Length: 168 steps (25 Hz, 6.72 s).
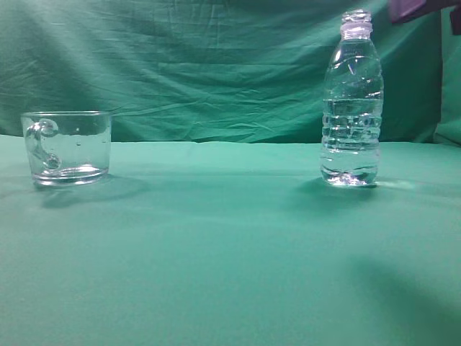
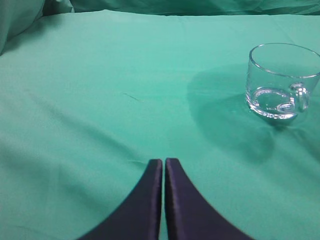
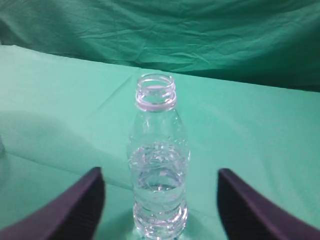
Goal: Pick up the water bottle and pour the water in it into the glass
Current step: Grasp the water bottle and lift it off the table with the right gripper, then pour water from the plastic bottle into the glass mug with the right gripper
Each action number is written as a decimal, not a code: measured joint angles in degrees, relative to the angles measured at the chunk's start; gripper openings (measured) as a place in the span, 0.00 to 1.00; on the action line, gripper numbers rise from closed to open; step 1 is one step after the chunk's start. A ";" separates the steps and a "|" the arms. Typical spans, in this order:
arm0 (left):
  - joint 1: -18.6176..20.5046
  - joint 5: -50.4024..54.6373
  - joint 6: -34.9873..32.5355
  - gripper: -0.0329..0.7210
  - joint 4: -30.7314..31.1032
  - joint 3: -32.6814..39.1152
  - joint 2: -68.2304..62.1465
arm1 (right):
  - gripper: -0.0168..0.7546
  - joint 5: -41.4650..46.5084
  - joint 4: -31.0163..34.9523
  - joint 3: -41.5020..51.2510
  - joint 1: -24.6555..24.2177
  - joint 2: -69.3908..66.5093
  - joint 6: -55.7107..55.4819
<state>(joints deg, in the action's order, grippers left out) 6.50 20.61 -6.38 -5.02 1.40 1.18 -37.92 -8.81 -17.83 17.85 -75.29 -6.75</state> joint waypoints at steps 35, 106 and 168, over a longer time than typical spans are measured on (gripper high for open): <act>0.00 0.00 0.00 0.04 0.00 0.00 0.00 | 0.57 -19.18 -3.25 -22.14 0.04 -40.73 -2.19; 0.00 0.00 0.00 0.04 0.00 0.00 0.00 | 0.37 59.01 -57.86 -77.07 29.01 -49.37 3.13; 0.00 0.00 0.00 0.04 0.00 0.00 0.00 | 0.37 71.14 -66.54 -77.18 29.22 -51.58 -0.48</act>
<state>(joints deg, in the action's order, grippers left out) 6.50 20.61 -6.38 -5.02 1.40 1.18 33.22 -75.34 -95.01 47.07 -126.88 -7.22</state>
